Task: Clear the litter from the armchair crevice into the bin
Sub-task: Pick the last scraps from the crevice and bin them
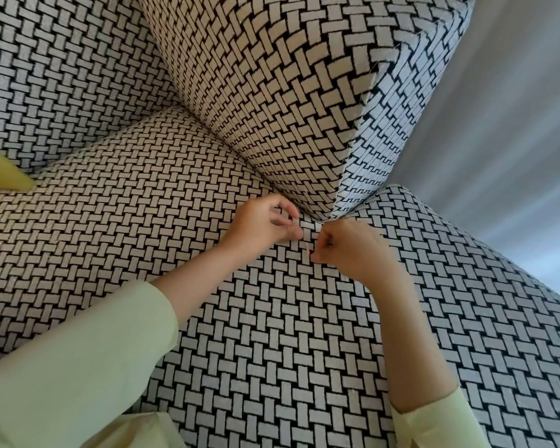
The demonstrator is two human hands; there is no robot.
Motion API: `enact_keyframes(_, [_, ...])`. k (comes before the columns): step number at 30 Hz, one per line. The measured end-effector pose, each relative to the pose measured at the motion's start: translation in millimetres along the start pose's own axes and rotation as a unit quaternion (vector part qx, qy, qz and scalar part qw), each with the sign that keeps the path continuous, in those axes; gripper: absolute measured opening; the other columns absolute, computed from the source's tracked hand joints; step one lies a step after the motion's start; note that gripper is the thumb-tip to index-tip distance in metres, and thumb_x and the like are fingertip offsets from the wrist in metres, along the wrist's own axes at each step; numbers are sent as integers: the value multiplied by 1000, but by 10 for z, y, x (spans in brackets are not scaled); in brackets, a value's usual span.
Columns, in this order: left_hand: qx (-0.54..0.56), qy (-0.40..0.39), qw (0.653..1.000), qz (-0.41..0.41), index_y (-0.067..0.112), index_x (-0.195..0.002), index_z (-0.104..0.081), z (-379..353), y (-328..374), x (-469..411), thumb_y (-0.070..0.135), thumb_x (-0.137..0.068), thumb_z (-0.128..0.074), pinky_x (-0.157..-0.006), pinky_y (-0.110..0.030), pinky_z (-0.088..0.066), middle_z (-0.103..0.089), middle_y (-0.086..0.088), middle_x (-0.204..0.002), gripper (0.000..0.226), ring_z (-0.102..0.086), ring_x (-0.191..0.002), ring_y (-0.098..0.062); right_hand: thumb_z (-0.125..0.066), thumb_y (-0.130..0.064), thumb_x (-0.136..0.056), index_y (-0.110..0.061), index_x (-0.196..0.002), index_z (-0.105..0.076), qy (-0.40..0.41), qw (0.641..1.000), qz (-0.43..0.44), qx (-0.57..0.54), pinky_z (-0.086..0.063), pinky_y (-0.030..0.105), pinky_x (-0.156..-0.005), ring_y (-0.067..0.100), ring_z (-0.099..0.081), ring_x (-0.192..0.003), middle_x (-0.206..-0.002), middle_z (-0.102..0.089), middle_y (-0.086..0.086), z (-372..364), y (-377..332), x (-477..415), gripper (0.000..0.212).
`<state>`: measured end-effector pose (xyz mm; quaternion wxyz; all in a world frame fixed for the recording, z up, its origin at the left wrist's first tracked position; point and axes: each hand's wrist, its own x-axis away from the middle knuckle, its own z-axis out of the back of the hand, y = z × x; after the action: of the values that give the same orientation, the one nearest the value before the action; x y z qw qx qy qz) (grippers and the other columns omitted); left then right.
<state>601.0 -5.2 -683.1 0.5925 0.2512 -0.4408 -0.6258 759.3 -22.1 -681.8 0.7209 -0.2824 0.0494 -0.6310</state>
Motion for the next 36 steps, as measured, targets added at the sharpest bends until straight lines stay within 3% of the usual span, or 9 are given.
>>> enact_keyframes(4, [-31,-4,999,-31,32,-72,-58,-122,3,61,21,-69,-78,-83,-23,-47,-71,10,-77,23,-68,-80,-8,-51,-23,-92,-19,-77,-47,-52,997,15,-47,-33,22,-56,9,-41,-62,-68,-49,-7,119,97,12,16])
enact_keyframes(11, [-62,-58,995,-42,32,-87,-65,-157,-17,103,25,-67,-79,-86,-15,-45,-73,12,-88,26,-68,-84,-2,-42,-3,-88,-13,-99,-59,36,990,-8,-139,-40,25,-60,15,-48,-64,-70,-54,-3,109,159,-34,22])
enact_keyframes(14, [-67,-13,996,-50,24,-88,-66,-199,-25,97,23,-68,-79,-76,-2,-40,-74,9,-85,24,-65,-76,6,-46,-7,-91,-16,-102,-64,25,988,-17,-155,-35,18,-51,5,-44,-53,-62,-52,-10,99,171,-51,23])
enact_keyframes(19, [11,70,997,-20,28,-79,-56,-156,-9,8,15,-70,-78,-67,2,-42,-68,11,-75,27,-62,-71,8,-53,-13,-91,-14,-102,-65,32,984,-18,-175,-39,17,-56,2,-48,-58,-61,-60,-6,62,105,-64,16])
enact_keyframes(22, [66,106,992,-6,24,-77,-54,-78,-45,-10,10,-71,-77,-76,-11,-51,-67,9,-75,27,-65,-71,4,-59,-13,-88,-13,-96,-70,40,974,-22,-222,-52,24,-68,13,-62,-65,-71,-69,3,23,49,-74,13])
enact_keyframes(25, [87,113,990,6,22,-76,-55,-44,-64,-2,8,-71,-77,-85,-29,-54,-69,5,-76,26,-68,-78,-7,-59,-15,-87,-15,-89,-73,106,984,-19,-142,-44,19,-53,14,-55,-59,-76,-70,5,-59,-50,-98,14])
enact_keyframes(30, [-64,85,994,0,29,-68,-57,-86,-27,-23,22,-68,-80,-75,-21,-46,-64,19,-66,24,-62,-70,-1,-52,-10,-90,-11,-95,-70,159,986,-32,26,-40,26,-61,24,-61,-83,-93,-67,8,-162,-203,-93,19])
enact_keyframes(33, [-109,90,990,-8,31,-68,-55,-100,3,-37,25,-70,-78,-75,-23,-47,-61,21,-65,24,-63,-75,-5,-53,-14,-90,-8,-95,-69,172,984,-50,13,-40,27,-62,24,-60,-83,-93,-67,9,-165,-186,-96,18])
enact_keyframes(36, [-60,75,995,39,29,-69,-54,-57,24,-55,19,-71,-78,-82,-28,-49,-62,17,-69,26,-62,-76,-9,-50,-7,-88,-7,-84,-68,161,982,-37,-89,-37,23,-54,15,-52,-64,-81,-66,4,-182,-162,-129,18])
